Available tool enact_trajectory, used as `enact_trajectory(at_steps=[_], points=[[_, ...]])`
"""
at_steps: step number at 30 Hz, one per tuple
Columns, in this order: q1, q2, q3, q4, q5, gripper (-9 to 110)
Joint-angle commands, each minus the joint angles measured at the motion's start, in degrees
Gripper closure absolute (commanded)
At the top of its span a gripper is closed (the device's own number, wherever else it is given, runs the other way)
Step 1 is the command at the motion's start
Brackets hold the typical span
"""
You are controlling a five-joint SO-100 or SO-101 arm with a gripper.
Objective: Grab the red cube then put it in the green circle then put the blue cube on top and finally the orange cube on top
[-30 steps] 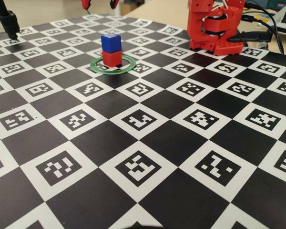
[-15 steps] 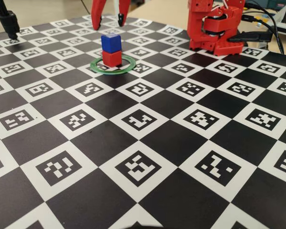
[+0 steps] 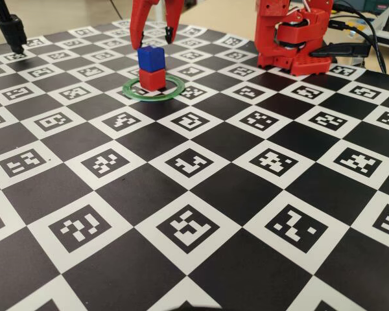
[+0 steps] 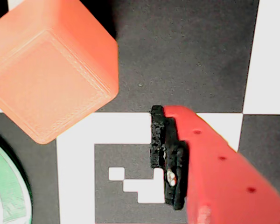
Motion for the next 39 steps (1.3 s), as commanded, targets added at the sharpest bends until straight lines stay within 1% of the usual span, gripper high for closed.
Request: enact_trajectory(at_steps=[1, 8, 21, 39], points=[[0.2, 1.4, -0.1, -0.8, 1.6, 60], [-0.1, 1.7, 0.6, -0.9, 6.9, 61], [-0.6, 2.3, 0.4, -2.6, 21.1, 61], [-0.1, 2.6, 1.1, -3.8, 36.6, 61]])
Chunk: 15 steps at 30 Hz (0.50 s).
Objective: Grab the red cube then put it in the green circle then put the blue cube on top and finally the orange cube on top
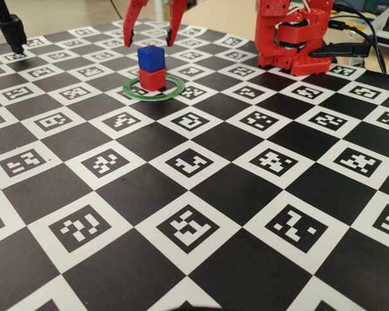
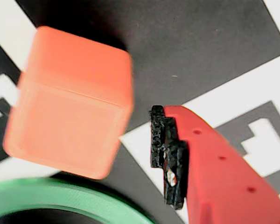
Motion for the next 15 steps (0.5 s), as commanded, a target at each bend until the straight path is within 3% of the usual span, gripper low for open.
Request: enact_trajectory(at_steps=[1, 15], points=[[0.1, 2.6, -0.2, -0.9, 2.8, 61], [-2.5, 3.3, 0.1, 2.8, 12.7, 61]])
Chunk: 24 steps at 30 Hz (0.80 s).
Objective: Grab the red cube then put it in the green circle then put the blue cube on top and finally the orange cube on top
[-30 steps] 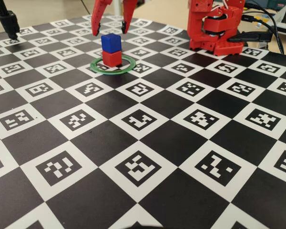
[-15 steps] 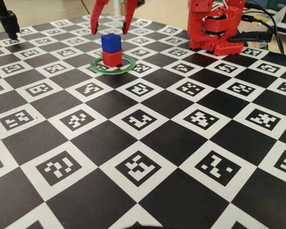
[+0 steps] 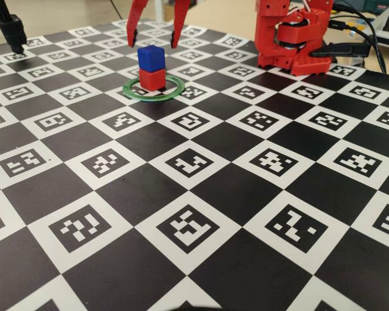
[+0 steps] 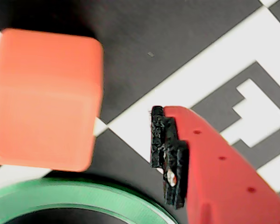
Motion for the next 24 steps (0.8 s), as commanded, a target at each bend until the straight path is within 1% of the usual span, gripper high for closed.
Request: enact_trajectory(at_steps=[1, 10, 18, 24], points=[[-1.0, 3.3, -0.4, 0.4, 1.8, 61], [-1.6, 3.2, 0.0, -0.7, 5.4, 61], [-1.8, 3.1, 1.8, -3.7, 4.9, 61], [-1.4, 2.9, 5.1, -8.4, 4.9, 61]])
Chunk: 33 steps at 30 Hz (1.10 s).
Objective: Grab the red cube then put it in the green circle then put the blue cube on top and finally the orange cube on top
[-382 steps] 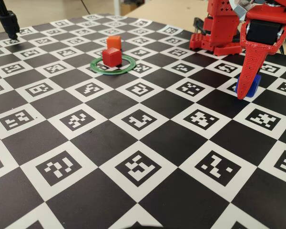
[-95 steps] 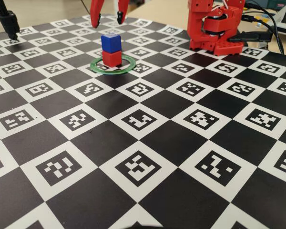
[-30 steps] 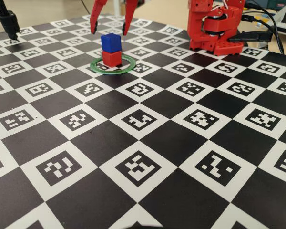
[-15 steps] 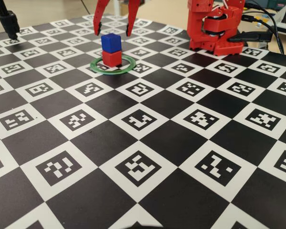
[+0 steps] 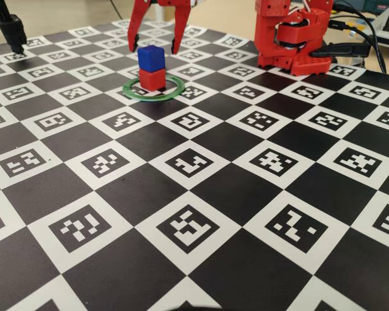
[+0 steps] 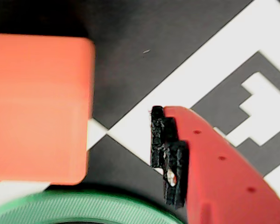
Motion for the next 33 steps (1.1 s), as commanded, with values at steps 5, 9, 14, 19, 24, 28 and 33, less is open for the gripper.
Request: enact_trajectory(at_steps=[5, 9, 14, 19, 24, 28, 33], points=[[0.0, 2.5, 2.3, -6.2, 0.0, 61], [0.1, 2.2, 3.2, -8.3, 0.3, 61], [0.1, 1.4, 3.7, -10.1, 0.3, 64], [0.2, 1.4, 3.7, -10.5, 1.0, 84], [0.4, 1.3, 4.0, -11.0, 2.1, 98], [0.2, 1.5, 4.0, -11.1, 0.6, 100], [0.4, 2.5, 0.8, -6.8, -1.0, 101]])
